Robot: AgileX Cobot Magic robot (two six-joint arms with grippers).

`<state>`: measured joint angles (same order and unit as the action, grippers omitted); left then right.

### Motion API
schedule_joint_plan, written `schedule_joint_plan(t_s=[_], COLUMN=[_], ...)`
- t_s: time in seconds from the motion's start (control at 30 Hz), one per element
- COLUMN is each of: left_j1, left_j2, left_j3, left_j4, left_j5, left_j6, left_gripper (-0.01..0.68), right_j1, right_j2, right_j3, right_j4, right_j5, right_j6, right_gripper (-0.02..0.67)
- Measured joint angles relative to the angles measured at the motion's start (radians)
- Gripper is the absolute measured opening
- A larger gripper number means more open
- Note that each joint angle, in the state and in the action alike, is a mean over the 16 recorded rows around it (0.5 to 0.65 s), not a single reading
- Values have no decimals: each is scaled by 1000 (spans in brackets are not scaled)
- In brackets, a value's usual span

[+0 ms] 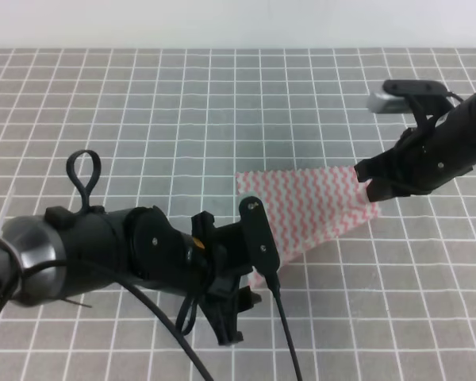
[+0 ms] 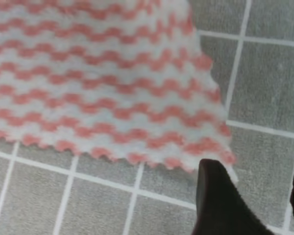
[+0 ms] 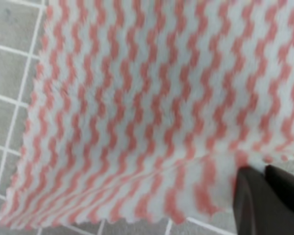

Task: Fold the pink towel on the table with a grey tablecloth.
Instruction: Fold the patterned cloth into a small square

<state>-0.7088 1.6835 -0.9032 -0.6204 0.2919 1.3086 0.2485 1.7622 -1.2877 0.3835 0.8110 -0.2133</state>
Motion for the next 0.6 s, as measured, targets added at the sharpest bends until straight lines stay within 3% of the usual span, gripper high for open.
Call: schedule_joint_plan(t_s=[0.6], left_j1=[-19], left_j2=[60], left_j3=[-5], left_j4=[-8], left_j5=[-72], left_j6=[-7], left_gripper=[303], right_j1=[0], right_j2=[7], right_j3=[-12], right_j4=[-2], right_j5=[-3], right_j6=[0], right_gripper=[-17])
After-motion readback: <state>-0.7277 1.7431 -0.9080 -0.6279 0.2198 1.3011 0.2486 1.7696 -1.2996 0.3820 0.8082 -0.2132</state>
